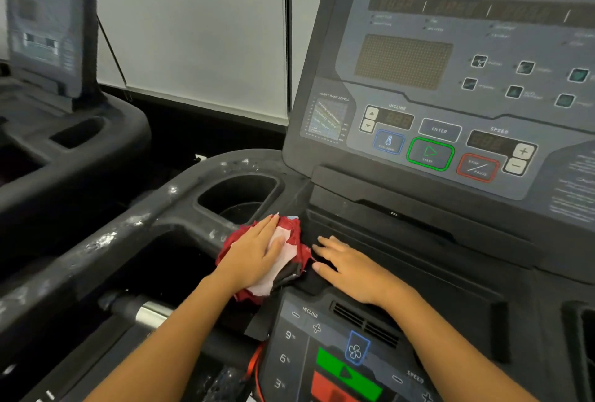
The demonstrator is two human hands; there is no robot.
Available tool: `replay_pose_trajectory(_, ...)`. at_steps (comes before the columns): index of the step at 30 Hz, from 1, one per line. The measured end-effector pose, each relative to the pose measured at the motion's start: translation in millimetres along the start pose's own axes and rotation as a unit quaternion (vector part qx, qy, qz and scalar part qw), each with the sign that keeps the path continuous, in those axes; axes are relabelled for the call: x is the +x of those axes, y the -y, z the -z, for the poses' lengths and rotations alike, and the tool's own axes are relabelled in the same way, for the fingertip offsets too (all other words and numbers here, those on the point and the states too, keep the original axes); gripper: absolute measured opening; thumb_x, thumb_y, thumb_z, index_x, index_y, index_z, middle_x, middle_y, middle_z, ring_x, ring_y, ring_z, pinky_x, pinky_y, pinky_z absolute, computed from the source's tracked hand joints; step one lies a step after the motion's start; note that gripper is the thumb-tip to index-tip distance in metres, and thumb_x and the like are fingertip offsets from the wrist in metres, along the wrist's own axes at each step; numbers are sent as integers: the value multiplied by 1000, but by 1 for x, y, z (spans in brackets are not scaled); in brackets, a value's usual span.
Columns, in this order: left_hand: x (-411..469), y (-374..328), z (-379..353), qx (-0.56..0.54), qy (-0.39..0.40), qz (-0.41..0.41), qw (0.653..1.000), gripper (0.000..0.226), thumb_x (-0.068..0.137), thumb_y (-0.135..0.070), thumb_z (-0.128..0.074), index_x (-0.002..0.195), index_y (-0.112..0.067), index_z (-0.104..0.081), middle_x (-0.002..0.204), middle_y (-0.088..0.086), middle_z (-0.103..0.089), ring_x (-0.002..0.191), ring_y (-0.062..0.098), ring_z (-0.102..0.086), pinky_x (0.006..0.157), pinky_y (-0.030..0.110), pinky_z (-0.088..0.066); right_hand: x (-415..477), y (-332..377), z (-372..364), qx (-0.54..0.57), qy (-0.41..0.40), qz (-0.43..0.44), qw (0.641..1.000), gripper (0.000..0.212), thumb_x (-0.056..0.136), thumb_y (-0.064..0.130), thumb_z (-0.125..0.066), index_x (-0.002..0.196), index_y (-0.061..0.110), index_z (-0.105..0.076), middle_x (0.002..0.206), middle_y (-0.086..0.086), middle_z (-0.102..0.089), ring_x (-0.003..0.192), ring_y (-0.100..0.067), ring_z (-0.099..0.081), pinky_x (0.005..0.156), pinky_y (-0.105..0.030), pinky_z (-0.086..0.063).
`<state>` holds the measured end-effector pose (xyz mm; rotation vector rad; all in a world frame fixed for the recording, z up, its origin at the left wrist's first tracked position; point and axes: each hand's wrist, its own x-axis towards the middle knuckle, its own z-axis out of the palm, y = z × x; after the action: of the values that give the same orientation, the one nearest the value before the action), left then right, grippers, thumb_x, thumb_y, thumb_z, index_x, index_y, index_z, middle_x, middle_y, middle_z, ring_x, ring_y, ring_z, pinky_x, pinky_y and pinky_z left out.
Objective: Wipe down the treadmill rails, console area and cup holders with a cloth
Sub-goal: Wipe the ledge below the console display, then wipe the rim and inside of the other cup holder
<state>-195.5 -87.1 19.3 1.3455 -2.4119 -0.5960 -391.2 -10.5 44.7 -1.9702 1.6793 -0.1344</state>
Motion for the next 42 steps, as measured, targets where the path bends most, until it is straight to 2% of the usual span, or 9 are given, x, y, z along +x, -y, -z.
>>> replay_pose_trajectory(5, 17, 1, 3, -15, 20, 9, 1000, 55, 99, -37, -27, 147, -12, -18, 154, 3, -21, 141, 12, -17, 112, 21, -10, 0, 3, 2, -1, 2, -6, 1000, 52, 101, 37, -33, 149, 20, -21, 158, 3, -7, 145, -11, 0, 115, -26, -3)
replay_pose_trajectory(16, -28, 13, 8, -59, 7, -48, 997, 53, 99, -37, -32, 147, -19, -18, 154, -8, -16, 140, 1, -13, 107, 9, -5, 7, 14, 10, 0, -5, -62, 998, 49, 98, 37, -41, 144, 22, -33, 155, 3, -23, 142, -10, -18, 116, -26, -16)
replay_pose_trajectory(21, -27, 23, 32, -135, -12, -41, 990, 44, 90, -33, -56, 132, -22, -48, 131, -12, -51, 122, 3, -44, 95, -1, -23, 16, 56, 18, 70, -100, -58, 991, 52, 97, 36, -46, 145, 26, -30, 151, 6, -31, 138, -9, -28, 109, -23, -24)
replay_pose_trajectory(24, -22, 31, 50, -186, -43, -18, 981, 31, 82, -32, -67, 111, -23, -61, 107, -12, -63, 100, 2, -55, 83, 10, -39, 24, 88, 16, 141, -171, -35, 975, 54, 95, 39, -47, 145, 31, -27, 150, 9, -31, 136, -6, -28, 103, -20, -29)
replay_pose_trajectory(29, -9, 38, 88, -323, -105, 78, 937, 24, 81, -33, -67, 96, -18, -56, 92, -2, -62, 84, 10, -60, 70, 24, -50, 41, 136, 5, 175, -220, 46, 958, 66, 87, 46, -58, 144, 37, -25, 149, 13, -26, 131, 3, -25, 102, -16, -26)
replay_pose_trajectory(32, -2, 43, 101, -448, -33, 150, 881, 27, 86, -37, -60, 101, -15, -53, 103, 8, -64, 94, 22, -64, 84, 42, -53, 59, 154, -5, 151, -186, 56, 969, 79, 79, 51, -66, 142, 48, -18, 152, 15, -14, 138, -6, -18, 108, -29, -30)
replay_pose_trajectory(35, 1, 54, 108, -549, 43, 166, 818, 27, 92, -29, -53, 108, -7, -56, 107, 13, -66, 99, 27, -65, 89, 48, -50, 73, 160, -9, 167, -216, 67, 960, 73, 85, 32, -64, 141, 51, -21, 146, 13, -25, 130, -5, -31, 103, -25, -36)
replay_pose_trajectory(38, 7, 72, 109, -465, 59, 108, 877, 23, 93, -28, -50, 106, -13, -61, 105, 4, -68, 95, 15, -66, 86, 35, -54, 83, 159, -22, 112, -250, 55, 960, 68, 93, 25, -54, 144, 46, -15, 145, 10, -29, 129, -9, -34, 102, -26, -38)
replay_pose_trajectory(42, 22, 100, 100, -211, -56, 46, 975, 21, 94, -25, -47, 108, -19, -62, 108, -6, -60, 98, 5, -54, 83, 16, -40, 95, 153, -47, -27, -243, -128, 961, 60, 99, 34, -38, 150, 24, -8, 154, -3, -18, 142, -23, -17, 114, -39, -20)
